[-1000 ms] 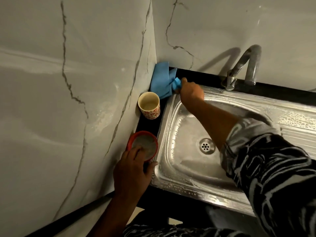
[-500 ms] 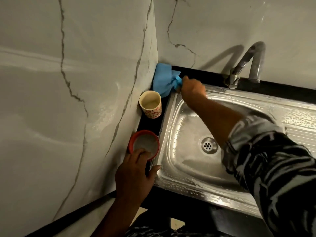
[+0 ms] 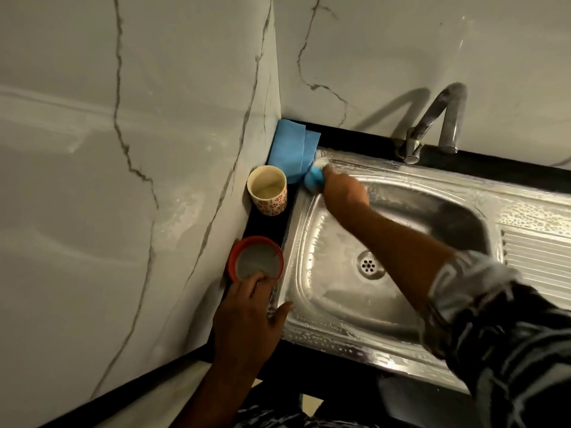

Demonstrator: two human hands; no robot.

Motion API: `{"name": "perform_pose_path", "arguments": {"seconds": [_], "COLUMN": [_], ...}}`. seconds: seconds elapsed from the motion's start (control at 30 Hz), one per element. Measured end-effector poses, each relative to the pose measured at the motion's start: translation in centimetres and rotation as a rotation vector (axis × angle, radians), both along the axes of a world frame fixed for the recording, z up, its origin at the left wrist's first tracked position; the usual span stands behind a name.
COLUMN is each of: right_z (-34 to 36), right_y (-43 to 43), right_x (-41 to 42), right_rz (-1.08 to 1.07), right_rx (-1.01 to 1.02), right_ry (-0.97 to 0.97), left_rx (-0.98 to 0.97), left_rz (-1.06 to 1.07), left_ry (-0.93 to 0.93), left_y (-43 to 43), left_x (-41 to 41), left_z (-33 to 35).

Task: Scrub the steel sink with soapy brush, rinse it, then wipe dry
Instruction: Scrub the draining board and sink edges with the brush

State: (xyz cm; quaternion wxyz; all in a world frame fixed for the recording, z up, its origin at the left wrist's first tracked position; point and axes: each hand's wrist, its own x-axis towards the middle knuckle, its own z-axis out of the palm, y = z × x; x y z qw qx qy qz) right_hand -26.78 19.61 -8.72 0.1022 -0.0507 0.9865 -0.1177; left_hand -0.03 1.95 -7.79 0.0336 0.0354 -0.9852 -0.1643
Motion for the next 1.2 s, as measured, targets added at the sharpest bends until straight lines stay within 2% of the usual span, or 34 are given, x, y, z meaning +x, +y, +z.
{"name": "perform_pose_path", "arguments": {"seconds": [0.1, 0.17, 0.3, 0.5, 0.57, 0.67, 0.77, 0.83, 0.97, 1.07, 1.2], "right_z": [0.5, 0.3, -0.7, -0.2, 0.2, 0.2, 0.6, 0.6, 0.0, -0.7, -0.9], "right_y": [-1.0, -1.4, -1.0, -0.1, 0.0, -0.3, -0.9, -1.2, -0.6, 0.1, 0.1], "right_x": [-5.8, -6.8, -1.1, 9.2, 8.1, 2.4, -3.4, -4.2, 2.9, 9.7, 16.7], "right_rz": [-0.088, -0.114, -0.188, 0.074, 0.063, -0.073, -0.145, -0.167, -0.181, 0.007, 0.141], "right_rx": [0.008, 0.008, -0.098, -0.09, -0.081, -0.104, -0.069, -0.077, -0.197, -0.14, -0.056], "right_ry": [0.001, 0.015, 0.017, -0.114, -0.1, -0.019, -0.021, -0.019, -0.077, -0.161, -0.29], "left_rx": [-0.037, -0.036, 0.002, 0.04, 0.035, 0.01, -0.029, -0.026, -0.013, -0.098, -0.173], "left_rz": [-0.008, 0.011, 0.017, 0.003, -0.018, -0.046, -0.068, -0.069, -0.066, -0.096, -0.078], "left_ry": [-0.007, -0.006, 0.018, -0.018, -0.02, -0.019, -0.004, -0.018, -0.056, -0.094, -0.17], "left_y": [0.1, 0.0, -0.1, -0.2, -0.3, -0.5, -0.5, -0.6, -0.8, -0.7, -0.6], "left_x": [-0.1, -0.1, 0.3, 0.1, 0.0, 0.0, -0.4, -1.2, -3.0, -4.3, -5.4], "left_z": [0.6, 1.0, 0.9, 0.2, 0.0, 0.0, 0.3, 0.5, 1.0, 1.3, 2.4]}}
